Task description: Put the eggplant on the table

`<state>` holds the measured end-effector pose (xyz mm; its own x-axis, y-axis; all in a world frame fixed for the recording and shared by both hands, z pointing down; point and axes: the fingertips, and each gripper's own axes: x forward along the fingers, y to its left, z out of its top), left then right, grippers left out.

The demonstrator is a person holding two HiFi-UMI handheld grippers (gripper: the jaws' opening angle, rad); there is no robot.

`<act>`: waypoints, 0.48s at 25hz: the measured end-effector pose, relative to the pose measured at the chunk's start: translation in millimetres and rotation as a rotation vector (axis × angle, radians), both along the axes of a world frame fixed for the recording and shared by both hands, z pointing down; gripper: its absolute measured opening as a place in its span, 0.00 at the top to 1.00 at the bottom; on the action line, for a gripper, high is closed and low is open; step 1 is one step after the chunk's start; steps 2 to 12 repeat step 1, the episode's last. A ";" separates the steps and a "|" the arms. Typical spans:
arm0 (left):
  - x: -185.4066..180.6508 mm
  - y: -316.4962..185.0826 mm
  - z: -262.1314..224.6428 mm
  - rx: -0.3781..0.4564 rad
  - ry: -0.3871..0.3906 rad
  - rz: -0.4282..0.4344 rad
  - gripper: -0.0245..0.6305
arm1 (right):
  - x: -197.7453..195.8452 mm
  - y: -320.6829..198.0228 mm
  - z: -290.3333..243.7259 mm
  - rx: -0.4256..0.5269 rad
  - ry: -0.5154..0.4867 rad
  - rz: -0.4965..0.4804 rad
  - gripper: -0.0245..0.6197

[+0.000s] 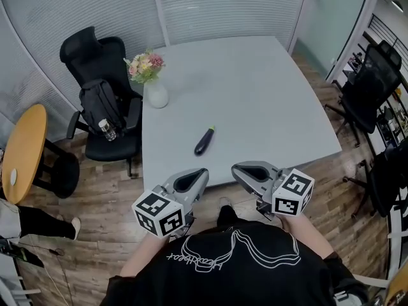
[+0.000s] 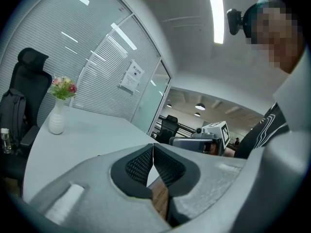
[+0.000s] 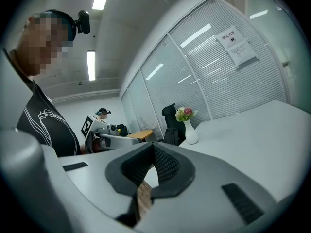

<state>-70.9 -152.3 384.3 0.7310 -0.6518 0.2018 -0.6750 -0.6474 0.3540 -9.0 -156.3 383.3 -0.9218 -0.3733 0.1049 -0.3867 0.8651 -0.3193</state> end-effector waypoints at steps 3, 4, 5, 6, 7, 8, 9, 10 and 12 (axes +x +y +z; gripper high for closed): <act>-0.9 -0.8 -0.7 0.002 -0.001 0.002 0.94 | -0.5 -1.0 -1.1 0.006 0.004 0.002 0.95; -0.9 -0.8 -0.7 0.002 -0.001 0.002 0.94 | -0.5 -1.0 -1.1 0.006 0.004 0.002 0.95; -0.9 -0.8 -0.7 0.002 -0.001 0.002 0.94 | -0.5 -1.0 -1.1 0.006 0.004 0.002 0.95; -0.9 -0.8 -0.7 0.002 -0.001 0.002 0.94 | -0.5 -1.0 -1.1 0.006 0.004 0.002 0.95; -0.9 -0.8 -0.7 0.002 -0.001 0.002 0.94 | -0.5 -1.0 -1.1 0.006 0.004 0.002 0.95; -0.9 -0.8 -0.7 0.002 -0.001 0.002 0.94 | -0.5 -1.0 -1.1 0.006 0.004 0.002 0.95; -0.9 -0.8 -0.7 0.002 -0.001 0.002 0.94 | -0.5 -1.0 -1.1 0.006 0.004 0.002 0.95; -0.9 -0.8 -0.7 0.002 -0.001 0.002 0.94 | -0.5 -1.0 -1.1 0.006 0.004 0.002 0.95; -0.9 -0.8 -0.7 0.002 -0.001 0.002 0.94 | -0.5 -1.0 -1.1 0.006 0.004 0.002 0.95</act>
